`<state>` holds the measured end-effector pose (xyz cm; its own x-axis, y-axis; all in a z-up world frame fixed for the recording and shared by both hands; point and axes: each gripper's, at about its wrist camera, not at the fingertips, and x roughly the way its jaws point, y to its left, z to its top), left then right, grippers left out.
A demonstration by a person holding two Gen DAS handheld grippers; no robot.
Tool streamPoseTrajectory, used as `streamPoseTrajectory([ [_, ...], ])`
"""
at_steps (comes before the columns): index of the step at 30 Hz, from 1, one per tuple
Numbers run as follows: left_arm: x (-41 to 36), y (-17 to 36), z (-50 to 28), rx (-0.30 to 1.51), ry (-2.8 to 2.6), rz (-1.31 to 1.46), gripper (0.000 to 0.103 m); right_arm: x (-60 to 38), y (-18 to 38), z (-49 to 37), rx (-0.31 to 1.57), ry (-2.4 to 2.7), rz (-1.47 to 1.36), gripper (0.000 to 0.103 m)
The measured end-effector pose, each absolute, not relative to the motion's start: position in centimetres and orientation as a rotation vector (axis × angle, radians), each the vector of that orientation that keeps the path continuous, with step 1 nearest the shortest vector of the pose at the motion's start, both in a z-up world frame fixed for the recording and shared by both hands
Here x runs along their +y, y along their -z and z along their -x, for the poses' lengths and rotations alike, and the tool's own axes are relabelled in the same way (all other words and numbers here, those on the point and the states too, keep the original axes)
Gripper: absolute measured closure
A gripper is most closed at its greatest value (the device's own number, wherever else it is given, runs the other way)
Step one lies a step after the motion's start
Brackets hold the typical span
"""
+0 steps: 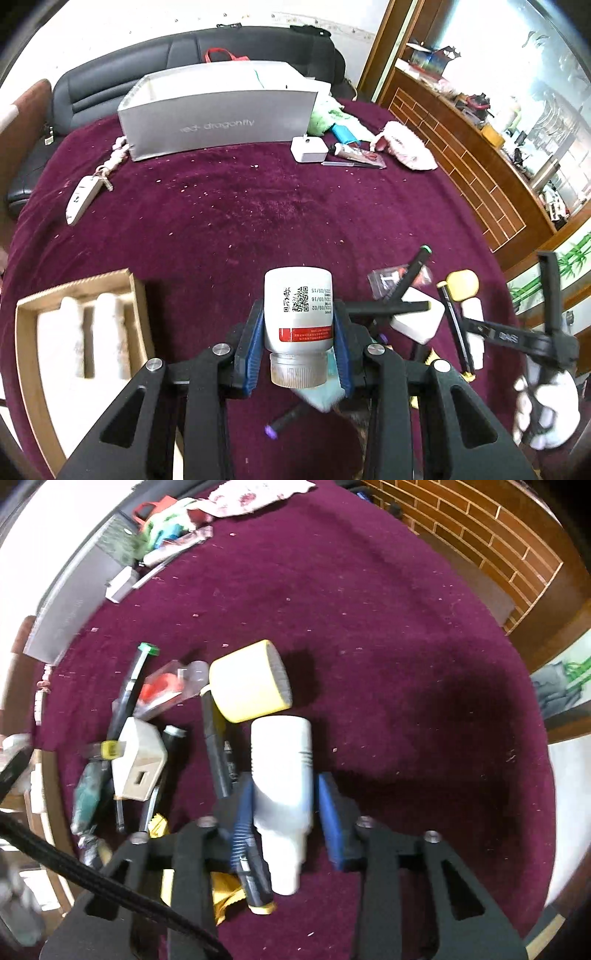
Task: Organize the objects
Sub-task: 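Place both held bottles upright in the cardboard tray and open both grippers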
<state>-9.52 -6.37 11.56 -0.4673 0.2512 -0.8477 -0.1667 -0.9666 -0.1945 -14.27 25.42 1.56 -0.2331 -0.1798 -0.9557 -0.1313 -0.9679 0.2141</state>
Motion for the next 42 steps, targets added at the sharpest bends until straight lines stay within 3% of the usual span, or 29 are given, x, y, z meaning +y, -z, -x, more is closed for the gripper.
streamPoseTrajectory([
  [6, -8.5, -12.1, 7.0, -0.235, -2.495, 1.455, 0.074, 24.3, -1.8, 14.0, -0.232, 2.469, -1.906, 0.075],
  [15, -14.7, -12.5, 3.3, -0.379, -2.558, 1.447, 0.074, 28.6, -3.1, 11.4, -0.712, 2.284, -1.778, 0.075],
  [21, -19.5, -11.6, 1.6, -0.449, -2.608, 1.489, 0.074, 26.7, -4.9, 9.6, -0.868, 2.148, -1.695, 0.075],
  [30, -26.4, -9.6, 1.2, -0.425, -2.684, 1.572, 0.074, 14.4, -8.3, 9.5, -0.79, 1.964, -1.608, 0.075],
  [42, -32.1, -5.5, 6.3, -0.382, -2.633, 1.676, 0.074, -5.8, -6.2, 10.0, -0.623, 1.749, -1.652, 0.075],
])
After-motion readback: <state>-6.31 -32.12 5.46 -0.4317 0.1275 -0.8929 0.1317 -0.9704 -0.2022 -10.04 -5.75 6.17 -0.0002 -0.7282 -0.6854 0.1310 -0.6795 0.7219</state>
